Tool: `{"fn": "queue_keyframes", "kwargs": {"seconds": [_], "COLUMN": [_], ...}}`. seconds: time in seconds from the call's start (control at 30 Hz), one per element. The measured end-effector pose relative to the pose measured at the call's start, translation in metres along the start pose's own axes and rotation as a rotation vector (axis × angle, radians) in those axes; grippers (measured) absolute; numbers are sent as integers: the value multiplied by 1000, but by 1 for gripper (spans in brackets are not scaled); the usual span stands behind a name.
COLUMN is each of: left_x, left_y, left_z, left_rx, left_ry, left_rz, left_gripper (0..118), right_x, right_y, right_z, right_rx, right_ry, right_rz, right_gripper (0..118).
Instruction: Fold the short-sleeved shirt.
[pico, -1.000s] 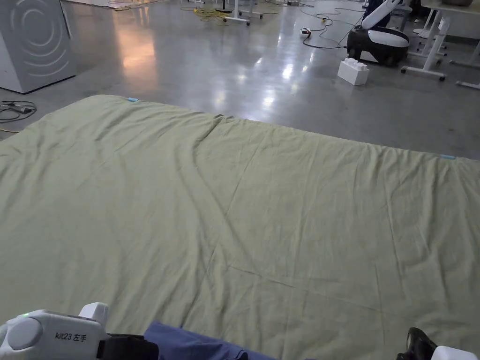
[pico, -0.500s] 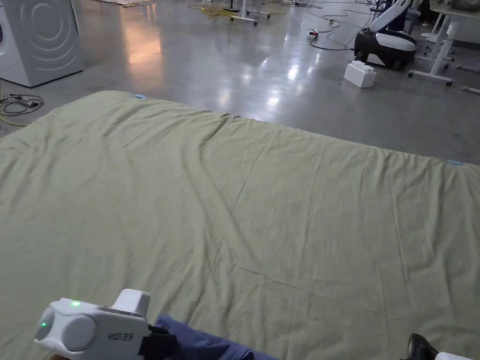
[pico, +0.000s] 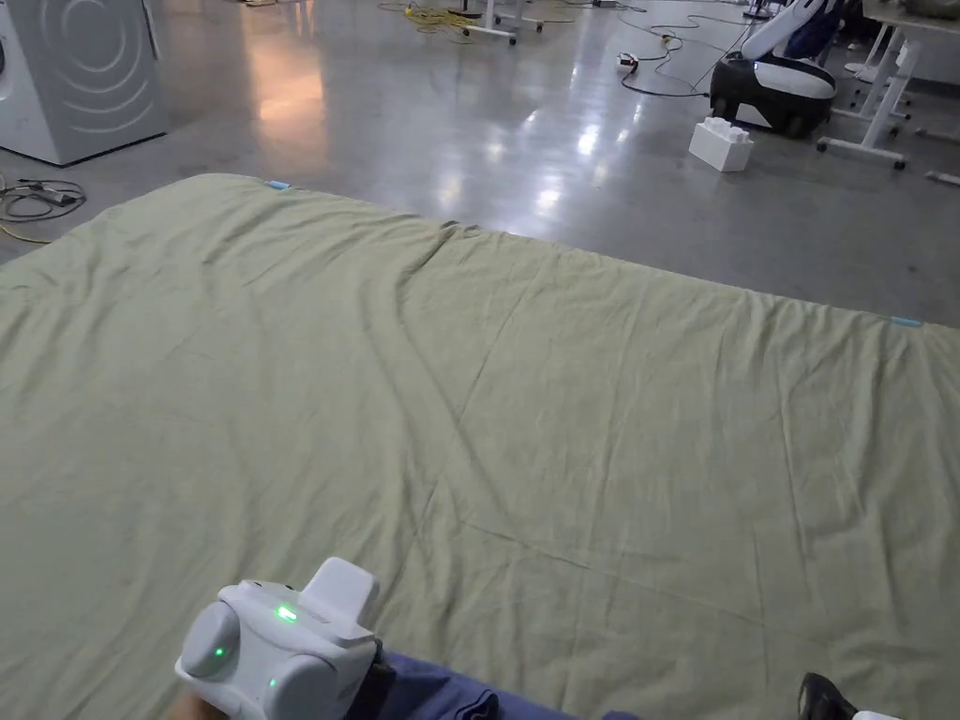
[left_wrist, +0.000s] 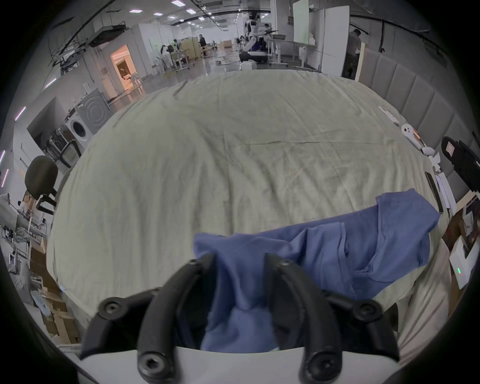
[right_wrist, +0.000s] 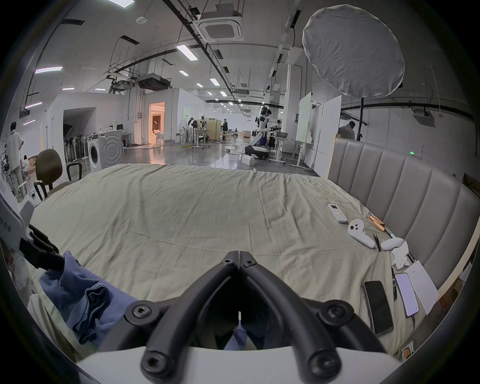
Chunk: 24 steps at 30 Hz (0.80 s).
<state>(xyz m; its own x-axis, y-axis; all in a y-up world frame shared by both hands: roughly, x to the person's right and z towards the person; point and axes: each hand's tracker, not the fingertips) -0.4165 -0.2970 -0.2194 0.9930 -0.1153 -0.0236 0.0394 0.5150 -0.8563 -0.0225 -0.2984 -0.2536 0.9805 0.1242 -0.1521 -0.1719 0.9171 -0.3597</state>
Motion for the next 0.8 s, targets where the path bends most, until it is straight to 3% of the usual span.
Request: {"fn": "queue_keyframes", "kwargs": {"seconds": [0.17,0.3,0.5,0.67,0.8], "left_x": [-1,25,64,73,59], "left_y": [4,4,-10,-22,-30], "left_z": [3,-21,-64,-73,-72], "left_rx": [-10,-49,-129,-146,-125], "left_ry": [-128,-177,-328,-336,-420], "left_rz": [34,19,123,176,310], "left_gripper": [45,22,12,11,11], "right_x": [1,0,3,8,8], "right_y": [-2,-3,-7,-9,-10], "right_z": [-2,-1,3,4,5], "right_rx": [-6,-9,-14,-18,-20], "right_ry": [-2,3,-4,-17,-16], "right_rz": [-16,-26,-24,-33,-35], "right_gripper": [0,0,0,0,0]}}
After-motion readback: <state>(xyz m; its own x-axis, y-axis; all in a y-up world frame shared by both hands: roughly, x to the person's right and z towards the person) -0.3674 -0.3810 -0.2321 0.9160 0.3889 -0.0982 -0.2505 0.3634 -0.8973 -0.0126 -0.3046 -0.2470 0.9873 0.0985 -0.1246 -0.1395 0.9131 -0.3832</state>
